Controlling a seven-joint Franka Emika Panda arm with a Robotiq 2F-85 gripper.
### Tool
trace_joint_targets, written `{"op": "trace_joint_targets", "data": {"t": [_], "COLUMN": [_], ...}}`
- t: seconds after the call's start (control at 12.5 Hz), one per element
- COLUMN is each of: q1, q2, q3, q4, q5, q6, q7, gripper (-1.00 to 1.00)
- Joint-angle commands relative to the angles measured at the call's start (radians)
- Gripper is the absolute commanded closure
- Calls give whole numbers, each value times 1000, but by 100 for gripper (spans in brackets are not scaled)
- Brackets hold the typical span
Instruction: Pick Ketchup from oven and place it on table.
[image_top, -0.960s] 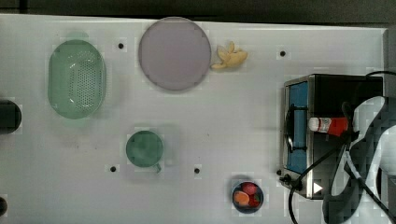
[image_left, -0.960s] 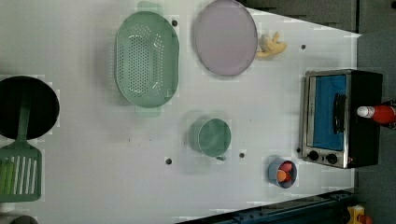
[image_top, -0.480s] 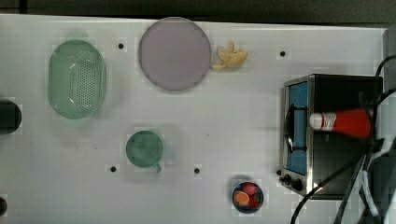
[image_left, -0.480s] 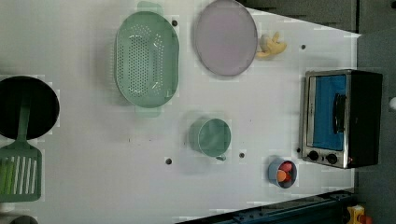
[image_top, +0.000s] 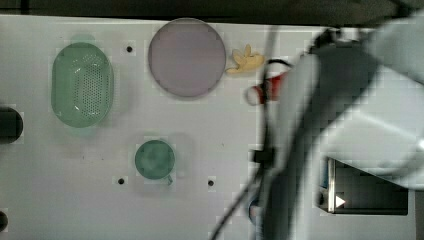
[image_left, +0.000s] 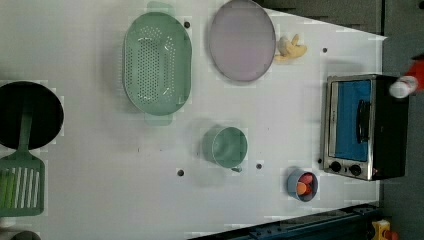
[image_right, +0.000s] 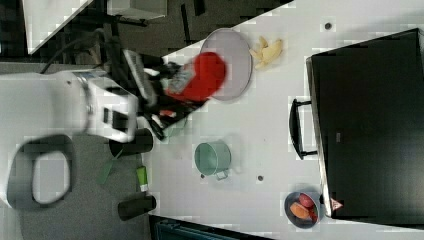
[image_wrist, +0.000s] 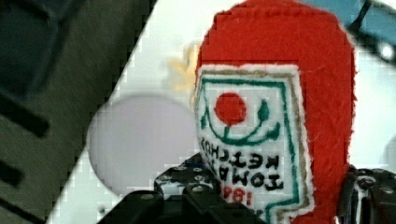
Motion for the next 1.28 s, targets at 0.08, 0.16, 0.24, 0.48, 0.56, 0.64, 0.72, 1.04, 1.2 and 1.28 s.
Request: {"op": "trace_joint_targets", "data": {"t": [0.08, 0.16, 0.24, 0.48, 0.56, 0.64, 0.72, 1.04, 1.2, 1.28], "q1": [37, 45, 47, 59, 63, 66, 69, 71, 73, 73], "q2": [4, 4, 4, 9, 14, 22, 32, 94, 136, 137], "q3": [76, 81, 81, 83, 84, 83, 84, 83, 83, 83], "q4": [-110, -193, -252, -467, -523, -572, -615, -689, -687, -686], "q5": [-24, -63, -79, -94, -94, -98, -113, -118, -117, -117], "q6": [6, 72, 141, 389, 456, 526, 600, 685, 694, 715], "q7": [-32, -32, -32, -32, -27, -19, -12, -11, -11, -11], "gripper": [-27, -27, -27, -27, -26, -26, -27, -27, -27, -43]}}
